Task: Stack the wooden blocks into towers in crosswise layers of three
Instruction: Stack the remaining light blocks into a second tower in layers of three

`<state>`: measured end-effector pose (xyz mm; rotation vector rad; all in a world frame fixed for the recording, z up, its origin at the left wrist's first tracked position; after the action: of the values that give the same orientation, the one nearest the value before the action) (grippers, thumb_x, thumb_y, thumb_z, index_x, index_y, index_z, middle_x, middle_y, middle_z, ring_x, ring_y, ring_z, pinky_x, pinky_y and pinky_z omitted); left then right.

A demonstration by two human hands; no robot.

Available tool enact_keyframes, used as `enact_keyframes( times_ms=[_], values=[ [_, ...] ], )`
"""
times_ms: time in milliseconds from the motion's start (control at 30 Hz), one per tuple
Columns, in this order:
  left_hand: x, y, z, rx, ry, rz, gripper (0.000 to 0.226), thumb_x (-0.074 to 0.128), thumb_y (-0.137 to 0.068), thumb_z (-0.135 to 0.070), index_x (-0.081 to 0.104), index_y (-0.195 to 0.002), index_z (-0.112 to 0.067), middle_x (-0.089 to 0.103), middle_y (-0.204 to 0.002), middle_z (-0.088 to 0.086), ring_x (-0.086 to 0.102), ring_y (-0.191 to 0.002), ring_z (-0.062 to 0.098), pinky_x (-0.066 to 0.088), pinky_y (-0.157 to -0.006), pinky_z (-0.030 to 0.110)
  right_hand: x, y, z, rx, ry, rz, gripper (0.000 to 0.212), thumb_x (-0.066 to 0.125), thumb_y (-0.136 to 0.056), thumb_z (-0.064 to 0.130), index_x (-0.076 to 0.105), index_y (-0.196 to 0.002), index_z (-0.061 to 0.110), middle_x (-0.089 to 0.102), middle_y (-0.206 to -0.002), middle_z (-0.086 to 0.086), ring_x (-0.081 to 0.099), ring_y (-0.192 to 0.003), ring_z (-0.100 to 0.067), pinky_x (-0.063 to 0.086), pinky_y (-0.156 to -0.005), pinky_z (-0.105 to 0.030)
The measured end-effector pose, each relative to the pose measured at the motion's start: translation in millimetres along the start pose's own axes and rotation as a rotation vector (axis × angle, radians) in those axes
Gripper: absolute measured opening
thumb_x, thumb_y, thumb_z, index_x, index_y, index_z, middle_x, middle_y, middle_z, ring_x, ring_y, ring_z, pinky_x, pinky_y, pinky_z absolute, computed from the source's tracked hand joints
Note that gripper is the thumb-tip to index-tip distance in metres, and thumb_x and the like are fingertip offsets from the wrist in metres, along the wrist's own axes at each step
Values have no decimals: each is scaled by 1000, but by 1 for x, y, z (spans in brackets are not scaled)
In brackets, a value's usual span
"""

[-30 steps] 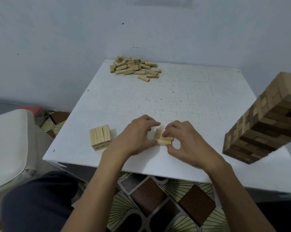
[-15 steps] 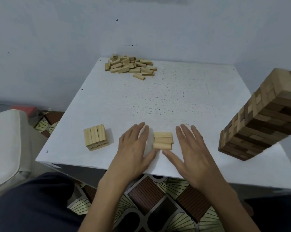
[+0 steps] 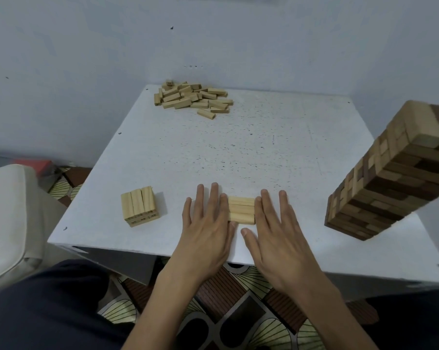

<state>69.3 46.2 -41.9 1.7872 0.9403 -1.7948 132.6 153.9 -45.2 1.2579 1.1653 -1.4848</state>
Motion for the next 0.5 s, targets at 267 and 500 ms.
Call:
enact_keyframes(
  times_ms=[267,500],
  values=[
    [3,2,1,-25,-9,8,57,30,-101,-34,45,-141,3,38,-152,26,34,-141,46,26,-108,58,4,0,1,-13,-31,39,71,17,-102,48,28,-151,-2,22,-161,-19,11,-149,-42,19,-116,-49],
    [9,2,0,-19,-24,62,59,26,-102,-36,44,-142,3,36,-153,26,31,-142,46,23,-110,57,5,0,3,-18,-79,128,79,2,-97,54,9,-156,2,0,-164,-14,-10,-150,-37,1,-118,-45]
  ],
)
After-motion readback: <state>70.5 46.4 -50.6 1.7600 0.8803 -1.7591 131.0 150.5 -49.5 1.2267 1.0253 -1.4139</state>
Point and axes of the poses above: each hand's wrist, its own y-axis away from the middle knuckle, its own x-axis out of the palm, z = x × y, the point moved 8 cm from there along -y, towards the middle knuckle
